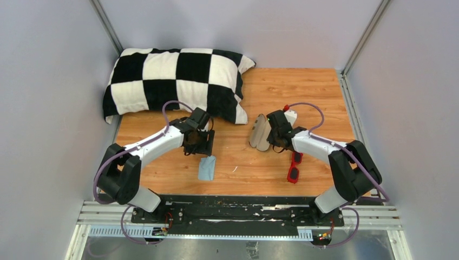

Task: Organize the sunglasses
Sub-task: Move the sunglasses case at the center of the board, then adjust the glasses cleaning cloth at the center of the board.

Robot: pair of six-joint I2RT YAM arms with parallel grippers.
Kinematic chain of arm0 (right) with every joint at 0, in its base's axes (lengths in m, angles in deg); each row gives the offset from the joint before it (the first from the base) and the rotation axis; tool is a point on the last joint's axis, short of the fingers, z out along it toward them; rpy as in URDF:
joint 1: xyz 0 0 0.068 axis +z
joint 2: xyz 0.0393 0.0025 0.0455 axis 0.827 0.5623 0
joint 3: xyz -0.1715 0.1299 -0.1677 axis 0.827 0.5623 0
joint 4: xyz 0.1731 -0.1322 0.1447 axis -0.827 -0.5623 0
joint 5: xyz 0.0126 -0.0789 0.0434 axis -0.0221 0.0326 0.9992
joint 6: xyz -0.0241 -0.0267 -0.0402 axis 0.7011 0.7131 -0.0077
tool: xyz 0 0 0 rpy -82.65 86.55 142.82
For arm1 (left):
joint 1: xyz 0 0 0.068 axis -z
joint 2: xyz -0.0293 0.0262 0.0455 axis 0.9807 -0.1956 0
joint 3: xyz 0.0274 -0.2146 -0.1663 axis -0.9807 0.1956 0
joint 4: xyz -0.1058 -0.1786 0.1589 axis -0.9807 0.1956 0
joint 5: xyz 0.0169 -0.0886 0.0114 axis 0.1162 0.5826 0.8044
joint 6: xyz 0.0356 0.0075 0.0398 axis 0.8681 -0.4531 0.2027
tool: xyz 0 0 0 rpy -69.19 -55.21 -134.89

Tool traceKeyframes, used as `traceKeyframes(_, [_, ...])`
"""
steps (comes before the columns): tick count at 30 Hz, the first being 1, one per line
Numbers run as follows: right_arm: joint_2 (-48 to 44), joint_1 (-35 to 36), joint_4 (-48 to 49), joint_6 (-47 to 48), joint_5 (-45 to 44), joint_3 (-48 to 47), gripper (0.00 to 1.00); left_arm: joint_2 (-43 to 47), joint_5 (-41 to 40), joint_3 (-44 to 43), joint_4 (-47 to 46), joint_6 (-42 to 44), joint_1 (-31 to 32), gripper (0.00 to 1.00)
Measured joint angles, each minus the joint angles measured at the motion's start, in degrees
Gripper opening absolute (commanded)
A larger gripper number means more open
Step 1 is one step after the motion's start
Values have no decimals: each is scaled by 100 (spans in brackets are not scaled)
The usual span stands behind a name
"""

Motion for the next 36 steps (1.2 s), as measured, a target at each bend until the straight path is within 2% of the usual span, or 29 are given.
traceKeyframes(5, [116,-337,26,76,-39,-63,17,20,96,186,39,-13,0,70])
traceKeyframes(13, [87,-466,-4,376,125,-170,58,-170,245,186,37,-7,0,68])
traceKeyframes(14, [7,-468,-26,422,160,-170,61,-170,249,186,37,7,0,67])
traceKeyframes(24, [-1410,-466,-551,992,529,-382,61,-363,396,188,-4,98,0,50])
traceKeyframes(29, [-2146,-466,-809,1060,509,-367,61,-503,501,219,-144,70,0,36])
traceKeyframes(32, [-2446,-466,-938,1086,481,-328,60,-544,573,245,-221,44,2,24])
traceKeyframes(36, [-2651,-468,-1080,1106,435,-273,60,-623,721,247,-306,52,13,15])
